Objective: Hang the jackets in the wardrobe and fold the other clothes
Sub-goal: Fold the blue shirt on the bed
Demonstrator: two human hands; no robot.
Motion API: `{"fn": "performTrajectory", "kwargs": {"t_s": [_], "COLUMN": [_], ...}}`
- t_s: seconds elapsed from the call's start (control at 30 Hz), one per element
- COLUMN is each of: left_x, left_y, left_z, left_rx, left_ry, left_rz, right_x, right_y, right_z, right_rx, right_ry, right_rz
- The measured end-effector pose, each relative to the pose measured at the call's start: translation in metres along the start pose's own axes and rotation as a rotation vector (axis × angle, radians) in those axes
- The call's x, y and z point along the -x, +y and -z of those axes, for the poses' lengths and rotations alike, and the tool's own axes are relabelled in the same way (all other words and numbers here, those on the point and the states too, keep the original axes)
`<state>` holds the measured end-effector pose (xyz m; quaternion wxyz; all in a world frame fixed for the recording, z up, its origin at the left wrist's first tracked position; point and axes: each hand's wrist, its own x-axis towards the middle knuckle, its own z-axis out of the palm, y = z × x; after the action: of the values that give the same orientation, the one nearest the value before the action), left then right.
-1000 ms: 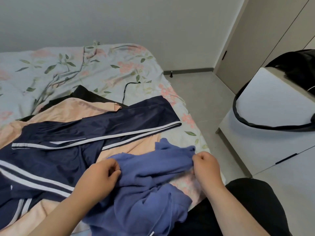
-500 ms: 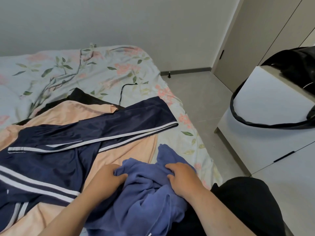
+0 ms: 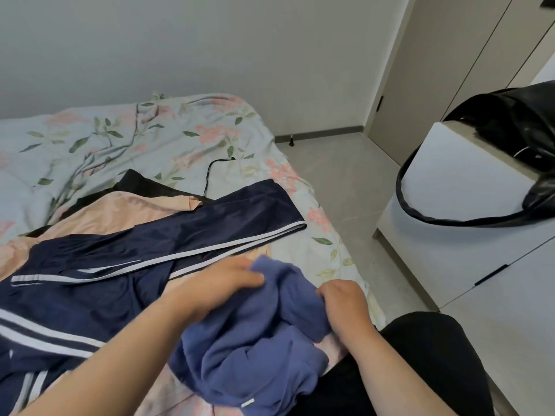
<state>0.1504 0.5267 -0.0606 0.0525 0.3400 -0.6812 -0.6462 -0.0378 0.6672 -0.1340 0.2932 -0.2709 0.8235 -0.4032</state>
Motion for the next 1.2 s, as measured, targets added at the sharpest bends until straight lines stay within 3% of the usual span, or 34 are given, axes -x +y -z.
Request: {"fn": "performTrajectory", "kwargs": {"t_s": [0.1, 0.17, 0.2, 0.27, 0.33, 0.4, 0.43, 0.5, 0.6, 0.7, 0.83, 1.0, 1.1, 1.2], "left_x": [0.026, 0.04, 0.046, 0.046, 0.034, 0.016, 0.009, 0.0, -0.005, -0.005, -0.002, 0.002, 0.002, 0.002], "left_y": [-0.015, -0.023, -0.023, -0.021, -0.026, -0.038, -0.047, -0.062, -0.079, -0.081, -0.063, -0.043, -0.045, -0.056], "left_z": [-0.037, -0.051, -0.053, -0.049, -0.04, -0.027, -0.02, -0.014, -0.009, -0.009, 0.005, 0.029, 0.035, 0.039], "left_rx": [-0.347, -0.343, -0.235, 0.018, 0.059, -0.214, -0.412, -0.649, -0.569, -0.32, 0.136, 0.4, 0.541, 0.671], "left_ry": [-0.412, -0.595, -0.591, -0.396, -0.031, 0.326, 0.406, 0.349, 0.288, 0.247, 0.334, 0.475, 0.64, 0.825], "left_rz": [0.074, 0.114, 0.144, 0.166, 0.102, 0.051, 0.081, 0.24, 0.328, 0.313, 0.177, 0.066, 0.113, 0.167], "right_x": [-0.004, -0.001, 0.0, 0.002, 0.002, 0.003, 0.003, 0.001, 0.003, 0.003, 0.002, 0.002, 0.004, 0.017], "right_y": [0.001, 0.003, 0.003, 0.006, 0.005, 0.007, 0.009, 0.011, 0.007, 0.004, 0.004, 0.005, 0.003, 0.003], "right_z": [0.007, 0.003, -0.002, -0.011, -0.014, -0.012, -0.012, -0.011, -0.006, 0.003, 0.012, 0.01, 0.006, -0.008], "right_rx": [-0.101, -0.106, -0.107, -0.008, 0.022, 0.037, 0.07, 0.113, -0.134, -0.398, -0.6, -0.545, -0.277, 0.026], "right_ry": [0.082, 0.015, -0.063, -0.181, -0.233, -0.278, -0.282, -0.243, -0.17, -0.122, 0.041, 0.131, 0.118, -0.126], "right_rz": [-0.081, -0.018, 0.001, 0.044, 0.048, 0.0, -0.018, -0.02, -0.055, -0.13, -0.14, -0.072, 0.009, 0.064]}}
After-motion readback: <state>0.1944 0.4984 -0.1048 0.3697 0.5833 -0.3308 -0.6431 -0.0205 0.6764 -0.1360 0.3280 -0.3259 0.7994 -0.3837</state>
